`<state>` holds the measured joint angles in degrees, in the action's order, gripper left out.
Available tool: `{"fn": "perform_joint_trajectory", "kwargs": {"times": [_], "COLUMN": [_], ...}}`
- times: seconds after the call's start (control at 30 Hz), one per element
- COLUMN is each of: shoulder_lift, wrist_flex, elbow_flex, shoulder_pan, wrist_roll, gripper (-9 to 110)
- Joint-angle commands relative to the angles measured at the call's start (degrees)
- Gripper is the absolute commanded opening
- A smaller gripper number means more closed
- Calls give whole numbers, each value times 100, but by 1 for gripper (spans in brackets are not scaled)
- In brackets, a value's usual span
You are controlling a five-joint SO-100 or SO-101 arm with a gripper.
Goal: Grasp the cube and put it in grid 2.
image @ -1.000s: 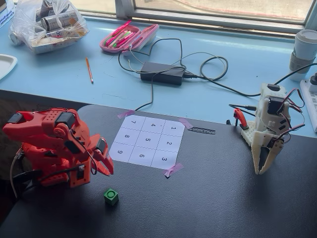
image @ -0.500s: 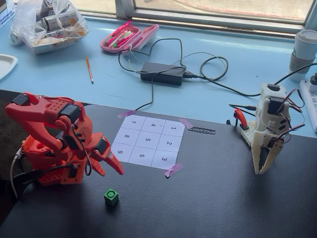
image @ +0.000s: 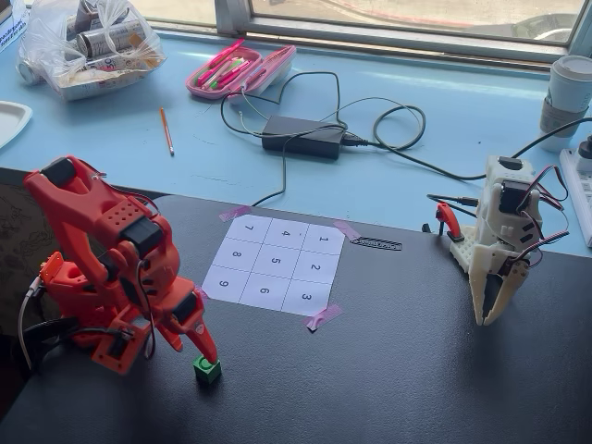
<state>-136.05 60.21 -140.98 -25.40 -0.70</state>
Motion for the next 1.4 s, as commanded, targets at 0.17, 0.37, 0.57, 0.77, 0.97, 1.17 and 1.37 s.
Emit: {"fn": "perform_joint_trajectory", "kwargs": {"times": [0.17, 0.37, 0.57, 0.77, 0.97, 1.17, 1.37], "shoulder_lift": [896, 1266, 1380, 1389, 1354, 1424, 1986], "wrist_flex": [-325, -264, -510, -571, -633, -580, -492], "elbow_flex": [492, 1002, 949, 782, 686, 914, 1758], "shoulder_pan": [176, 220, 211, 264, 369, 650, 905], "wrist_roll": [-141, -202, -97, -18, 26, 193, 193], "gripper": [37, 37, 0, 0, 0, 31, 45]}}
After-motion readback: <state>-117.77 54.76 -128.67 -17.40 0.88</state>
